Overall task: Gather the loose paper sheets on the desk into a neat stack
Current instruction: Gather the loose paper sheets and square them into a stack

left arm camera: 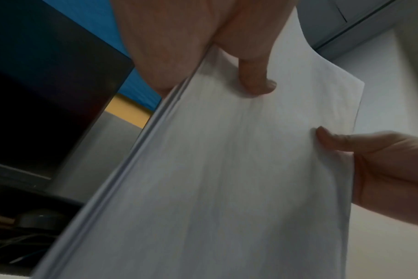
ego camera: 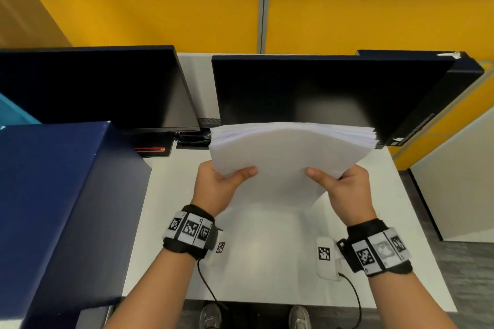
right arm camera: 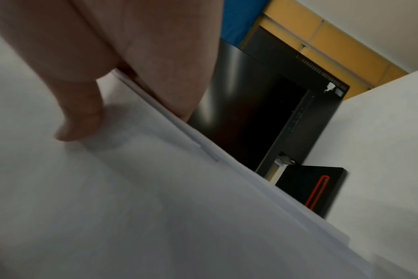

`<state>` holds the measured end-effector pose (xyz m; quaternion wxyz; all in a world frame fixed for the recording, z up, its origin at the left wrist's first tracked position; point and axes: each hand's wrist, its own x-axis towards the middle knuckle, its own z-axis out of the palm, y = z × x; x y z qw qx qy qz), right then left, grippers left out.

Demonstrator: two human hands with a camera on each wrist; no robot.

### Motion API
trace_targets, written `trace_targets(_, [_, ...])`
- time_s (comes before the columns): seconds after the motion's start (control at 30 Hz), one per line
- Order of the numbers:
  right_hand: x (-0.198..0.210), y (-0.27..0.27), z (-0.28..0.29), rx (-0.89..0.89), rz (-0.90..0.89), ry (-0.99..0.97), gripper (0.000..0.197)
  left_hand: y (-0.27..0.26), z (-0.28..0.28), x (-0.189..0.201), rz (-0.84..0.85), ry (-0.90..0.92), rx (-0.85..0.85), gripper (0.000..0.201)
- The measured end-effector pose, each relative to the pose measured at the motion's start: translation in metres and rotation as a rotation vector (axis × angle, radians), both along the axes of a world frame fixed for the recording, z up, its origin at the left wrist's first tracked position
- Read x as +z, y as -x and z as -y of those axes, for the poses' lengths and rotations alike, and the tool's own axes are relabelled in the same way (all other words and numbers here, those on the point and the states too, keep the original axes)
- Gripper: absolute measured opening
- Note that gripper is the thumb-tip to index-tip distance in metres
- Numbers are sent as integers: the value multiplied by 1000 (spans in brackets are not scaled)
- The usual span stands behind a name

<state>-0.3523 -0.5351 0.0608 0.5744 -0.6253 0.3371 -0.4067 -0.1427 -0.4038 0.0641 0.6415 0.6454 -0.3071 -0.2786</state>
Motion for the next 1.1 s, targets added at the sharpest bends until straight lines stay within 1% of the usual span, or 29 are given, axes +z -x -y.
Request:
trace_targets(0.07, [-1,6,0,69,-16,5,29,-1,-5,5,4,40,3,33])
trace_targets(0.13, [-9,7,-3,138,-91,-26,29,-5,-7,6,-32,68,-10,33])
trace_targets(0.17, [-15,8,-4,137,-121,-44,25,-8,-7,6,-60,81,-23,32])
trace_targets(0.23, [-22,7,-7,80,-112,-81,19,-14,-8,5,-96,85,-61,31])
trace_targets(0.3, [-26,7,-8,26,-54,-102,18,-20,-8,-2,-89,32,-148,33])
trace_targets(0.37, [-25,7,-8,20,-34,-104,17,-22,-9,-12,-92,-56,-205,28])
trace_targets(0.43, [-26,6,-6,32,-65,-86,17,-20,-8,-20,-88,-95,-181,23])
trace_targets(0.5, [-28,5,-5,36,-114,-64,18,-14,-6,-29,-64,-93,-110,20])
trace_targets(0.57, [-33,4,-5,6,-125,-53,19,-7,-6,-37,-46,-85,-50,19])
trace_targets(0.67, [-46,4,-8,-16,-151,-58,18,0,-8,-51,-40,-102,-26,20])
trace_targets(0.7, [-52,5,-9,-6,-172,-68,19,2,-8,-57,-35,-124,-31,22])
trace_targets(0.77, [-65,4,-12,9,-206,-122,28,4,-8,-68,-41,-179,-31,32])
trace_targets(0.83, [-72,0,-14,-14,-232,-159,34,6,-6,-77,-56,-238,1,31])
trace_targets(0.9, [-74,-4,-16,-42,-223,-161,38,8,-3,-78,-66,-256,21,25])
trace_targets(1.0, [-68,-2,-16,-96,-178,-151,33,5,-3,-68,-61,-221,15,21])
trace_targets(1.07, [-63,3,-16,-79,-174,-120,30,1,-7,-62,-41,-191,1,28])
trace_targets(1.1, [-62,5,-16,-60,-180,-105,33,-1,-9,-62,-31,-175,-9,35])
